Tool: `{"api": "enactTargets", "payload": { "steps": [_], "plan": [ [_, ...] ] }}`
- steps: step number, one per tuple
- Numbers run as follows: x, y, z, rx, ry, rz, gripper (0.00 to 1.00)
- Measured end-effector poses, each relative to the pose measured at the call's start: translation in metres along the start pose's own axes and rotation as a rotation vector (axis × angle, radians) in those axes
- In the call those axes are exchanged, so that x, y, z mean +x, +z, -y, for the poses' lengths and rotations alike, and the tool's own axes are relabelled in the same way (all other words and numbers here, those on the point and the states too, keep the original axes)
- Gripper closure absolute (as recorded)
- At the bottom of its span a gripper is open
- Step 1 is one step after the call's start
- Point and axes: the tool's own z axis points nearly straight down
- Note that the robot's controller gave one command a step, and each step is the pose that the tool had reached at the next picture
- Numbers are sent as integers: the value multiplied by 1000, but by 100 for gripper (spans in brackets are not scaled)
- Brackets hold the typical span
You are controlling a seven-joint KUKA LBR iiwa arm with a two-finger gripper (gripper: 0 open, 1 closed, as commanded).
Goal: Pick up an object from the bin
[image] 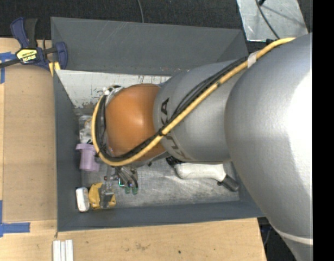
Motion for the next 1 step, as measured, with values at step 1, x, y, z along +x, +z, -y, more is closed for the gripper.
{"api": "enactTargets", "payload": {
  "steps": [1],
  "plan": [
    [-2, -4, 1, -2, 3, 7, 0]
  ]
}}
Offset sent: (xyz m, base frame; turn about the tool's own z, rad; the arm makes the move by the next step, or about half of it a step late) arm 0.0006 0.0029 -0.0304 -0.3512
